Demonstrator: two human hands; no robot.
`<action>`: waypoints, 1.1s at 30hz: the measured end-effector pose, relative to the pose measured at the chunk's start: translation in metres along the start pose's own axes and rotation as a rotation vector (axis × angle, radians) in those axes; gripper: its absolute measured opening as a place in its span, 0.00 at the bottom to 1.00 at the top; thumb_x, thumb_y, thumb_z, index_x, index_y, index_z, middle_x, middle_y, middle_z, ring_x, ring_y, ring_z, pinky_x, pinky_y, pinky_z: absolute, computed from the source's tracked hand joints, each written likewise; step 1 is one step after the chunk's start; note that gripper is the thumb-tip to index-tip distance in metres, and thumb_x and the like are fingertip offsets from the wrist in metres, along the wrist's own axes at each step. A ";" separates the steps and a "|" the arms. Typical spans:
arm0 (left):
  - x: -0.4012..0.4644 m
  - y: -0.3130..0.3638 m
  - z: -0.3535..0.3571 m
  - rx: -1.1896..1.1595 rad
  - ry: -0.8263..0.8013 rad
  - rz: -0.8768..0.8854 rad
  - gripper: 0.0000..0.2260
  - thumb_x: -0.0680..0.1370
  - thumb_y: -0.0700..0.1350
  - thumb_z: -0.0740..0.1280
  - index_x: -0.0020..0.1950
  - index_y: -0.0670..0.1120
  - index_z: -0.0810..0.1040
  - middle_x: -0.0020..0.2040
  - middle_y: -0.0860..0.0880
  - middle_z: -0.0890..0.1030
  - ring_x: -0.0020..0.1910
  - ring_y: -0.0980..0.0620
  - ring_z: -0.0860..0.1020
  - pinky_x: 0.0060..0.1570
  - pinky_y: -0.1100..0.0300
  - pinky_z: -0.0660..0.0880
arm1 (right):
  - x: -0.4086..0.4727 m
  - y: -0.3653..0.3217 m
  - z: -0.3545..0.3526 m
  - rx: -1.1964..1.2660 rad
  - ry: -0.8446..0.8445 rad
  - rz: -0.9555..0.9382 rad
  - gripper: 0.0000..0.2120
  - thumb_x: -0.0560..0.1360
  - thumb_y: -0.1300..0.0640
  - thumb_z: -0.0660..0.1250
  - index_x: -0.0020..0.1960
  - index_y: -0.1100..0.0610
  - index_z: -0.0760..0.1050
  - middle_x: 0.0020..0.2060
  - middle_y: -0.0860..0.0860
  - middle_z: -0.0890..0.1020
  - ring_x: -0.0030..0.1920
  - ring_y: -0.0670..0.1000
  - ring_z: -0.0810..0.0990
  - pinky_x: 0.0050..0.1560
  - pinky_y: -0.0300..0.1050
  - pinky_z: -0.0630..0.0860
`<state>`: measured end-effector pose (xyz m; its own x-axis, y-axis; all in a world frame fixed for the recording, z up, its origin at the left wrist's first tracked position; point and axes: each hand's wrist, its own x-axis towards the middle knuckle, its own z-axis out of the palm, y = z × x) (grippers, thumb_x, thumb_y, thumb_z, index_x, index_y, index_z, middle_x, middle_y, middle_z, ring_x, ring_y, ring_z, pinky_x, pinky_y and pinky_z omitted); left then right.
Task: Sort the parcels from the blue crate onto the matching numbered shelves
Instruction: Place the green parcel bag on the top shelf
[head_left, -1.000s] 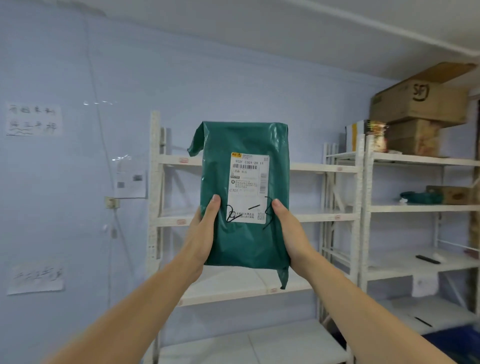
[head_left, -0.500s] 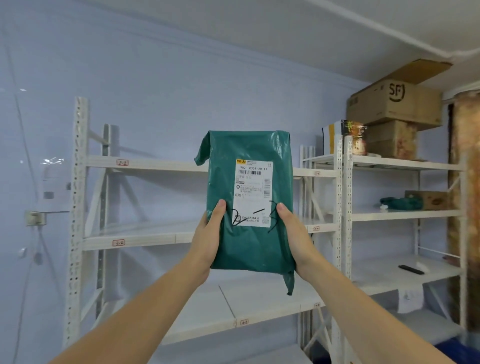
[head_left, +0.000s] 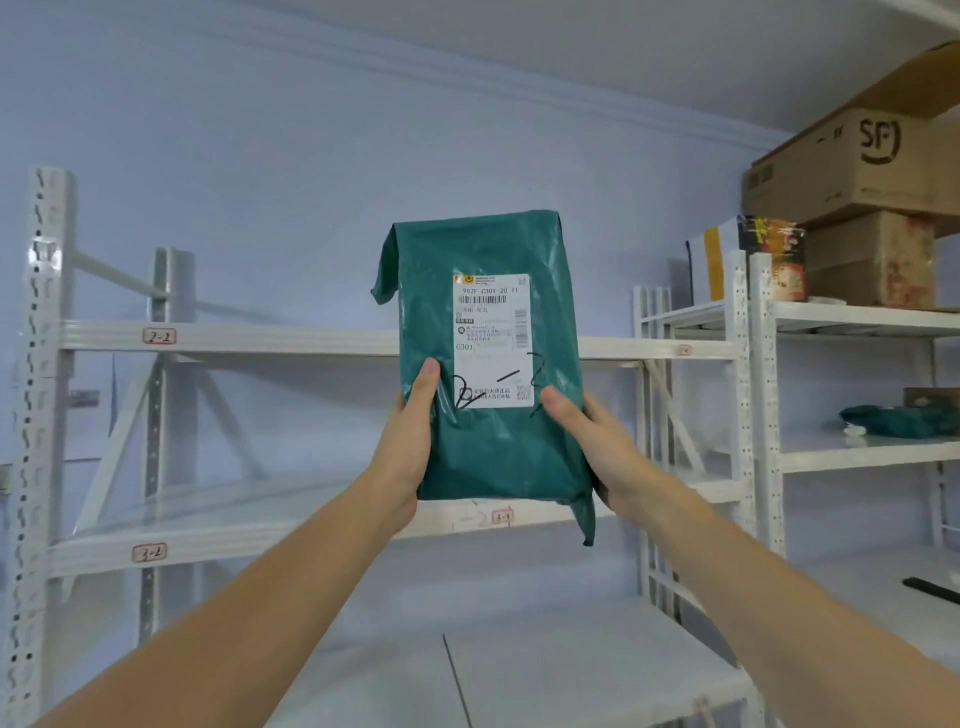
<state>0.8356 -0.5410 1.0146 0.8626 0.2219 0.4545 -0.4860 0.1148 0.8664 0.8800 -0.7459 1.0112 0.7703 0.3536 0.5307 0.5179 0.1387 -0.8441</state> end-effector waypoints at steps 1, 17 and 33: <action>0.020 -0.001 0.001 0.005 -0.007 0.005 0.29 0.74 0.74 0.65 0.69 0.58 0.77 0.58 0.53 0.86 0.56 0.48 0.86 0.59 0.46 0.81 | 0.019 0.004 -0.009 -0.041 -0.041 -0.015 0.31 0.68 0.37 0.78 0.67 0.42 0.73 0.61 0.47 0.85 0.58 0.52 0.85 0.63 0.61 0.80; 0.272 0.057 0.015 0.616 0.108 0.490 0.42 0.63 0.54 0.86 0.72 0.52 0.71 0.64 0.55 0.82 0.60 0.56 0.83 0.62 0.55 0.80 | 0.328 -0.018 -0.075 -0.084 -0.161 -0.403 0.33 0.67 0.54 0.84 0.68 0.47 0.73 0.59 0.43 0.84 0.53 0.46 0.87 0.58 0.54 0.84; 0.451 0.020 -0.055 1.102 0.161 0.361 0.31 0.79 0.50 0.73 0.73 0.44 0.58 0.70 0.45 0.74 0.63 0.45 0.76 0.61 0.50 0.76 | 0.512 0.058 -0.050 -0.683 -0.075 -0.318 0.31 0.62 0.46 0.85 0.61 0.52 0.78 0.54 0.47 0.84 0.51 0.46 0.82 0.49 0.41 0.80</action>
<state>1.2071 -0.3851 1.2255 0.6330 0.1992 0.7481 -0.2468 -0.8640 0.4389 1.3229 -0.6027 1.2380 0.5304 0.4579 0.7134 0.8452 -0.3507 -0.4033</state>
